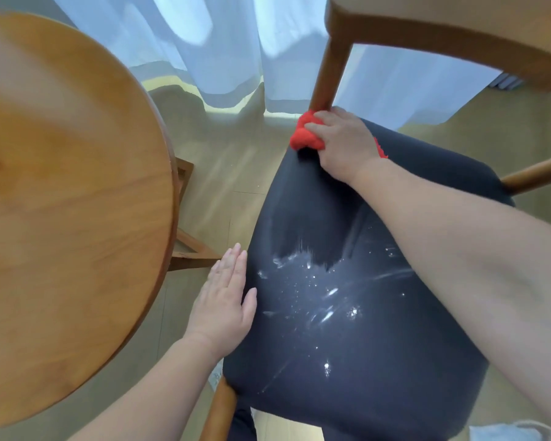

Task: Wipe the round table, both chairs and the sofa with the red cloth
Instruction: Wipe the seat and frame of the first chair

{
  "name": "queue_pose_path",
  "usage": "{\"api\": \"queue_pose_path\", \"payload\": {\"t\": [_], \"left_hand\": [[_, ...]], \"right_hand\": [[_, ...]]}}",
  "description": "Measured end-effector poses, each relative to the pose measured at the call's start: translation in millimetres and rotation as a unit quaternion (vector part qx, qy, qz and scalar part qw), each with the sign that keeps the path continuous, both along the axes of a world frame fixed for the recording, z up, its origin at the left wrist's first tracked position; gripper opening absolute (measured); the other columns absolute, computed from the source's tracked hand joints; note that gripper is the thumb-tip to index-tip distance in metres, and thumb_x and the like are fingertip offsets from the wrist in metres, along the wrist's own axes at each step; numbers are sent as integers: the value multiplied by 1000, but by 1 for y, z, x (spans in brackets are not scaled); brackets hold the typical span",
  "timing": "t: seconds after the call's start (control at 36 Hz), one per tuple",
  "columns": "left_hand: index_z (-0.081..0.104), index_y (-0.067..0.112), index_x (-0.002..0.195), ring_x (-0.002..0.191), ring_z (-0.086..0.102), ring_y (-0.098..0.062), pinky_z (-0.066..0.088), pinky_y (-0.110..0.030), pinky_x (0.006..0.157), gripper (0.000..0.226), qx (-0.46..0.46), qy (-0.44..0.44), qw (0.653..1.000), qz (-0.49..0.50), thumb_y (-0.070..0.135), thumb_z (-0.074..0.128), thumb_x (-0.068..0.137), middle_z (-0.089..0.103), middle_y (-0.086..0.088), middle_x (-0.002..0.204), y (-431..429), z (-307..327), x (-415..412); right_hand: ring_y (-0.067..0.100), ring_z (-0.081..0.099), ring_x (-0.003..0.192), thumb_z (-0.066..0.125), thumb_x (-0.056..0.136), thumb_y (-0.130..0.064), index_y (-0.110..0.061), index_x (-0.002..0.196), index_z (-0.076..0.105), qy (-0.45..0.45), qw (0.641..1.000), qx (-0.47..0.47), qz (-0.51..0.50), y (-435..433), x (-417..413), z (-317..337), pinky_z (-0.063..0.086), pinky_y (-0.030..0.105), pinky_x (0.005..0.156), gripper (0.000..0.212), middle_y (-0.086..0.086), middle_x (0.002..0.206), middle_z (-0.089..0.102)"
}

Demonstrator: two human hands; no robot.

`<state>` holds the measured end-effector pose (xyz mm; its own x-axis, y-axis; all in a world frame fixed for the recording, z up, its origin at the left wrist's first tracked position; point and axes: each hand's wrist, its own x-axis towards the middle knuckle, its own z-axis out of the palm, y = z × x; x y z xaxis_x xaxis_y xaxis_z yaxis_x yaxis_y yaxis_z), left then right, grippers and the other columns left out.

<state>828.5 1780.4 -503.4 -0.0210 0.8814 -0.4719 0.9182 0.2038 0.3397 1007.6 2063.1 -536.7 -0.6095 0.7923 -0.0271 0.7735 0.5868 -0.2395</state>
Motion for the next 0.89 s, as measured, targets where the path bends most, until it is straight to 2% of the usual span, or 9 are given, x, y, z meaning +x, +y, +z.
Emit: {"api": "queue_pose_path", "payload": {"t": [0.06,0.19,0.31,0.44,0.5,0.58,0.69,0.78,0.89], "left_hand": [[1,18,151,124,-34,17,-19,-10,106,70,4,-4,1000,0,48,9,88,-15,15,150,1,0,2],[8,15,151,129,-28,14,-15,-12,109,74,8,-15,1000,5,49,9,85,-7,11,153,0,0,5],[14,13,150,133,-18,11,-12,-13,111,73,11,-21,1000,9,48,13,87,-1,9,153,0,2,9],[12,16,151,131,-21,13,-15,-11,108,74,14,-5,1000,5,50,10,85,-5,12,153,4,9,9],[11,17,151,130,-22,13,-15,-11,108,73,15,-5,1000,4,50,12,87,-6,13,153,5,11,8],[10,16,151,129,-23,14,-16,-10,108,68,14,-2,1000,-5,46,17,90,-7,13,151,7,13,9],[10,17,151,132,-17,10,-12,-14,110,61,17,-1,1000,-16,40,24,96,-2,9,157,10,20,10],[10,17,151,134,-13,7,-7,-17,112,60,20,-15,1000,-11,33,35,99,2,6,158,11,26,14],[8,18,151,134,-14,6,-8,-17,112,60,21,-18,999,-24,32,35,99,1,7,158,15,28,19]], "right_hand": [[34,50,113,49,86,-11,-14,118,65,2,1000,-16,-23,3,2,4,38,40,100,36,8,119,61],[40,45,128,59,82,-2,-7,122,64,15,996,-60,58,-27,-1,2,32,46,111,41,17,135,55],[48,56,114,68,70,1,-2,110,70,50,992,-50,100,-57,-4,-7,45,57,99,40,21,121,64],[42,64,103,78,58,3,-2,100,73,77,989,4,129,-94,4,-4,53,49,90,43,17,109,70],[40,65,105,72,63,2,-3,102,73,87,987,2,136,-114,9,-7,54,47,90,39,16,110,70],[36,64,107,44,76,-7,-4,104,73,97,984,-14,146,-141,23,-9,55,42,87,40,14,113,69],[36,62,112,37,78,-9,-4,108,72,78,981,-24,176,-164,43,-7,53,44,90,46,13,117,68],[36,59,117,45,77,-10,-5,111,70,60,977,-34,204,-175,58,-6,52,46,92,43,13,122,65],[36,57,120,75,62,-5,-9,113,70,34,976,-24,214,-171,64,-4,48,50,98,52,12,125,64]]}}
